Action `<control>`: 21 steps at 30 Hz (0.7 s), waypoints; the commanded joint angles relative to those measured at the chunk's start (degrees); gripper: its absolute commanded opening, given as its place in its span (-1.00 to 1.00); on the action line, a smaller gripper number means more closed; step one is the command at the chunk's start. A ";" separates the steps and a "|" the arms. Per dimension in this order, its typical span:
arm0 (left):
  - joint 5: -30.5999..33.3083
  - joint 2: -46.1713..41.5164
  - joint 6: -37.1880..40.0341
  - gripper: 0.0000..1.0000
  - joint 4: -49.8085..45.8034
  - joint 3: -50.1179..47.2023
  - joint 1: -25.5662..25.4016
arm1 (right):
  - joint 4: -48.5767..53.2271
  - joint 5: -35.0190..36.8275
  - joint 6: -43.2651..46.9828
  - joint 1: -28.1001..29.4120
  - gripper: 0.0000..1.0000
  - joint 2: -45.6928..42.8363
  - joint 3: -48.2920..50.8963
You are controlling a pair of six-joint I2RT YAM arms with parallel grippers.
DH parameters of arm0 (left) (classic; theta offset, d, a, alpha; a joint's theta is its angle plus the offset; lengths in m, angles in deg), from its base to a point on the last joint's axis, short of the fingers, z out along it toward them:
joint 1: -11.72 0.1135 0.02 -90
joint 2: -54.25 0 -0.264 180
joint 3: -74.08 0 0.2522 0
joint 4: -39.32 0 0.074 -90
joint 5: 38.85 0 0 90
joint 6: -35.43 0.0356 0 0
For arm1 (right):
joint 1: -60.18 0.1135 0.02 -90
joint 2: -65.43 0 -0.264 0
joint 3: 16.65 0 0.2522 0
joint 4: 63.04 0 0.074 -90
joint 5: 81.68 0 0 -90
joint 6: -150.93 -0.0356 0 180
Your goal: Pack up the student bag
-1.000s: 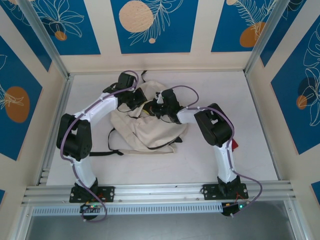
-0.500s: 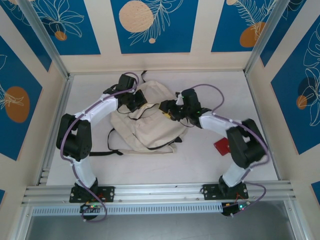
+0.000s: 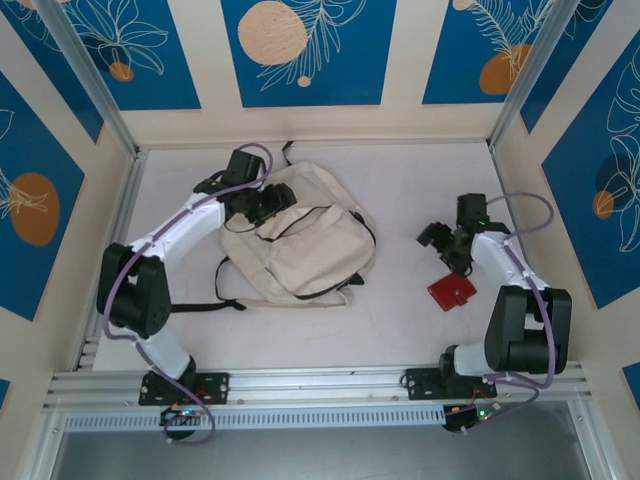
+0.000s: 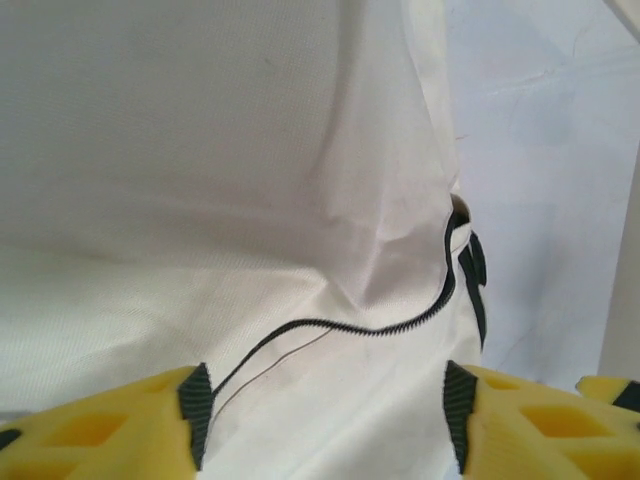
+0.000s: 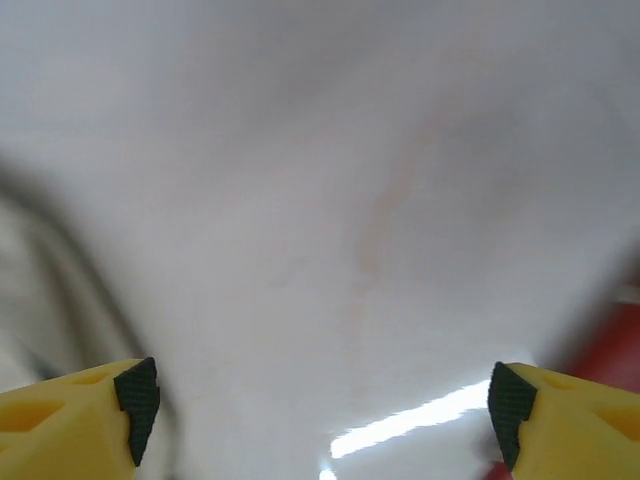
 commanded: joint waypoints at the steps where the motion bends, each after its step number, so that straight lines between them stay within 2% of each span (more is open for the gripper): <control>1: 3.14 -4.08 1.86 0.43 -3.14 -2.02 1.02 | 3.96 -0.14 1.42 -4.57 0.83 0.43 3.11; 5: 4.50 -6.93 2.57 0.60 -3.46 -4.17 1.64 | 1.37 -1.20 0.40 -7.90 0.86 1.17 6.68; 9: 4.72 -8.39 2.68 0.70 -2.97 -5.61 2.19 | -0.72 -5.96 0.73 -7.05 0.80 5.14 6.37; 16: 2.66 -8.58 3.94 0.72 -1.88 -6.03 2.16 | -2.73 -11.07 -0.22 3.79 0.64 12.00 1.79; 21: 0.09 -7.77 4.82 0.72 -1.17 -5.76 1.02 | -4.89 -15.19 -0.74 12.18 0.58 13.12 -1.06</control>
